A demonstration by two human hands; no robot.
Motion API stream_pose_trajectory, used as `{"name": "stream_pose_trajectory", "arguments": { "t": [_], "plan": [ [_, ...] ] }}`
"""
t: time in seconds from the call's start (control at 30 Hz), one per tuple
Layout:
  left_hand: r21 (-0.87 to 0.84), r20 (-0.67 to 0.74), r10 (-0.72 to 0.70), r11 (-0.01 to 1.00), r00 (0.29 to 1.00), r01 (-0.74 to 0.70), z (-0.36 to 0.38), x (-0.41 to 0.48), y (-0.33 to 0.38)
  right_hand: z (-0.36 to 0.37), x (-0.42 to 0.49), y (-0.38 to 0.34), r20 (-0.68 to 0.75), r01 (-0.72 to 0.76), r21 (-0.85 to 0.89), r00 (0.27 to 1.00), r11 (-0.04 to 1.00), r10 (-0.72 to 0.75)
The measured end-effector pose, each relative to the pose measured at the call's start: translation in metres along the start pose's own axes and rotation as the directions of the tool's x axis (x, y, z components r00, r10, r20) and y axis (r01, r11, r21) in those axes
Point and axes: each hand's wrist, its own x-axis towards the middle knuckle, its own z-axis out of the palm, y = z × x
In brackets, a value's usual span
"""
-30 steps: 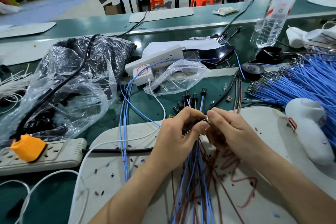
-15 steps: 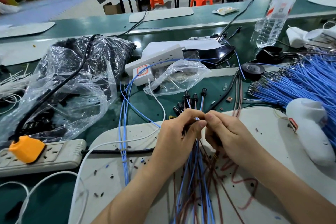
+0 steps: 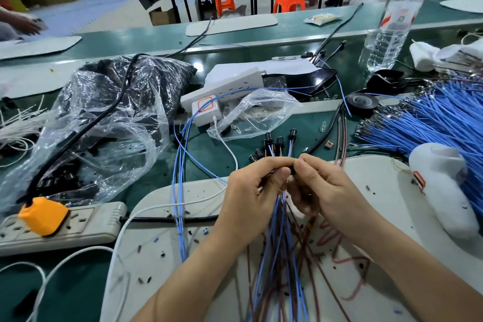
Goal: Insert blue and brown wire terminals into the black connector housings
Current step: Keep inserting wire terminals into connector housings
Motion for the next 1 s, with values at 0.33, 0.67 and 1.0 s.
{"name": "stream_pose_trajectory", "arguments": {
  "t": [0.33,0.67,1.0],
  "plan": [
    [0.280,-0.082,-0.104,0.952,0.991,0.123,-0.044,0.015,0.035,-0.038,0.009,-0.024,-0.402,0.126,0.499,0.910,0.858,0.100],
    [0.311,0.442,-0.340,0.926,0.830,0.214,-0.084,-0.013,0.078,-0.031,0.053,-0.018,-0.423,-0.025,0.626,0.829,0.780,0.366],
    [0.735,-0.221,-0.632,0.393,0.743,0.553,-0.106,0.006,-0.025,0.010,0.049,0.002,-0.399,-0.069,0.230,0.903,0.971,0.159]
  ]
}}
